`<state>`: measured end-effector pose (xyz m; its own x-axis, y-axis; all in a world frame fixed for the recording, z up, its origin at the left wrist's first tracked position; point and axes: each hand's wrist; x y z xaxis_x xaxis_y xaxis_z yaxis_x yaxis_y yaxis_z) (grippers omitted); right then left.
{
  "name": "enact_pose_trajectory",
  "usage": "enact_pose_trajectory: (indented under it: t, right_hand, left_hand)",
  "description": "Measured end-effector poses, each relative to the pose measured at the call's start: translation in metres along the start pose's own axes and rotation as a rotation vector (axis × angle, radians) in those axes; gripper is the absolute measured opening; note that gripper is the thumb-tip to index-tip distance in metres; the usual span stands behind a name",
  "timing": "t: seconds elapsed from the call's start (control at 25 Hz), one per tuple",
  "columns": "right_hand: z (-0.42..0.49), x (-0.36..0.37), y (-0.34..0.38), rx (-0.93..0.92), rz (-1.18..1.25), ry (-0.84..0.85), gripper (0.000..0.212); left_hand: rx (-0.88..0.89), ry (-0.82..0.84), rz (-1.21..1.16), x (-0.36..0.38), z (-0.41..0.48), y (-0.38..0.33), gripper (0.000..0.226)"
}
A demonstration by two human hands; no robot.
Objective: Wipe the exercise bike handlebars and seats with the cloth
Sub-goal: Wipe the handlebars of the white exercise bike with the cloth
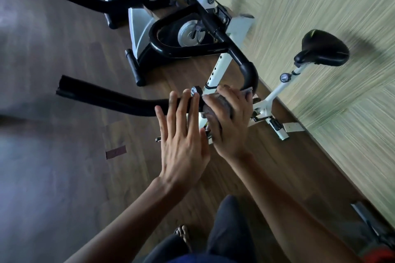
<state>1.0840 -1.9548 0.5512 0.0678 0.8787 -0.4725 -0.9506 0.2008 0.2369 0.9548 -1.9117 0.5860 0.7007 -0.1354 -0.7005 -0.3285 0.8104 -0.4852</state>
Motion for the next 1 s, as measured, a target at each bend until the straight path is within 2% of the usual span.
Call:
enact_pose_trajectory:
  t: [0.16,0.24,0.32,0.4,0.52,0.72,0.88,1.0]
  right_hand:
    - [0.008,-0.007,-0.032,-0.043,0.12,0.006,0.027]
    - [0.008,-0.007,-0.047,-0.134,0.187,-0.005,0.024]
    - [0.01,-0.006,-0.073,-0.185,0.303,0.003,0.021]
    - [0.018,-0.004,-0.104,-0.193,0.479,0.072,0.023]
    - [0.031,-0.005,-0.137,-0.244,0.7,0.222,0.026]
    - [0.056,0.006,-0.163,-0.439,0.916,0.339,0.026]
    - [0.059,0.012,-0.168,-0.381,1.051,0.39,0.025]
    - [0.068,0.023,-0.177,-0.571,1.061,0.402,0.026]
  left_hand:
    - [-0.038,-0.08,0.047,0.022,0.001,-0.009,0.077]
    - [-0.075,-0.161,0.059,0.036,0.005,-0.012,0.066]
    - [-0.11,-0.281,0.032,0.052,0.01,-0.02,0.046]
    - [-0.136,-0.396,0.046,0.065,0.017,-0.028,0.038]
    - [-0.225,-0.511,0.143,0.086,0.032,-0.049,0.038]
    - [-0.32,-0.565,0.25,0.12,0.05,-0.087,0.036]
    - [-0.383,-0.612,0.299,0.127,0.046,-0.093,0.038]
    - [-0.458,-0.663,0.3,0.135,0.051,-0.102,0.039]
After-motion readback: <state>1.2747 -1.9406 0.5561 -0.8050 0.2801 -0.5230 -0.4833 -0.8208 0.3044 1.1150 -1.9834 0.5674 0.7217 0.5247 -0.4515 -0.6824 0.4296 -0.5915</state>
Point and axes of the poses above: each hand's wrist, its own z-axis towards the middle knuckle, its own x-axis out of the palm, y = z × x, and after that the axes turned 8 degrees about -z, right-handed
